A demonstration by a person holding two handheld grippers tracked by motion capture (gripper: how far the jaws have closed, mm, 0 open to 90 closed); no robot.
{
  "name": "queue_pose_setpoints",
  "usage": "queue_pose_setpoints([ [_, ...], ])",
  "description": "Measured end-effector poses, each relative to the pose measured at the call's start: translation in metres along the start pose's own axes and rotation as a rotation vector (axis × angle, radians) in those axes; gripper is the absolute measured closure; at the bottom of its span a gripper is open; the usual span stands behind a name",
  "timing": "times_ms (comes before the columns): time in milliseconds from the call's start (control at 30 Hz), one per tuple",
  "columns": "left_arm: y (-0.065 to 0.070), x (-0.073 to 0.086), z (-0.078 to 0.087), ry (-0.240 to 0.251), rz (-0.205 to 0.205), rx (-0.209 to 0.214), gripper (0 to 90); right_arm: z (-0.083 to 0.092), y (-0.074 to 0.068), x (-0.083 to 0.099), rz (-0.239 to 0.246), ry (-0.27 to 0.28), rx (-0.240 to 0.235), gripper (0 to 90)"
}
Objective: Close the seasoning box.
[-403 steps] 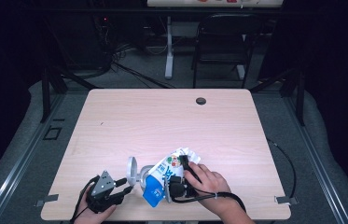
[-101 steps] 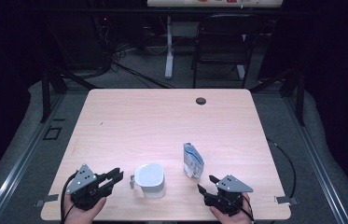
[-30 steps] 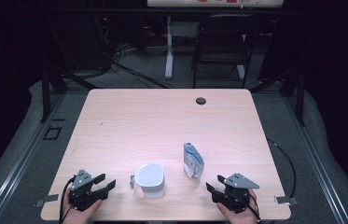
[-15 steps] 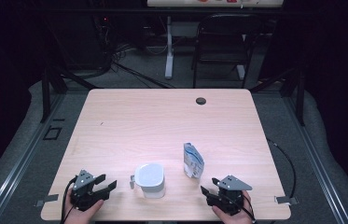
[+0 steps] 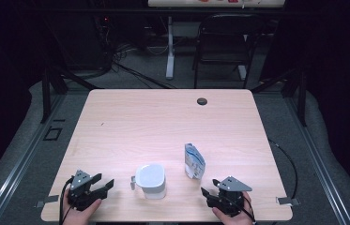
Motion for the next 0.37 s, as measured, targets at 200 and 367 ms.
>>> queue_pose_setpoints([
  [200, -0.0012, -0.0008, 0.0003, -0.007, -0.004, -0.004, 41.4, 0.0026, 0.0038, 0.0002, -0.009, 0.005, 0.014, 43.9],
  [367, 0.0007, -0.0046, 0.0, 0.004, 0.001, -0.003, 41.4, 0.0032, 0.0078, 0.0011, -0.017, 0.012, 0.024, 43.7],
])
Point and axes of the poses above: each handheld gripper's, and its own axes: z roughly backward along the jaws, x roughly out of its underside, y roughly to its right, the point moved 6 cm from there along -z, roughly forward along the jaws, and after that the axes turned 3 degrees about z, right-handed, at the moved point
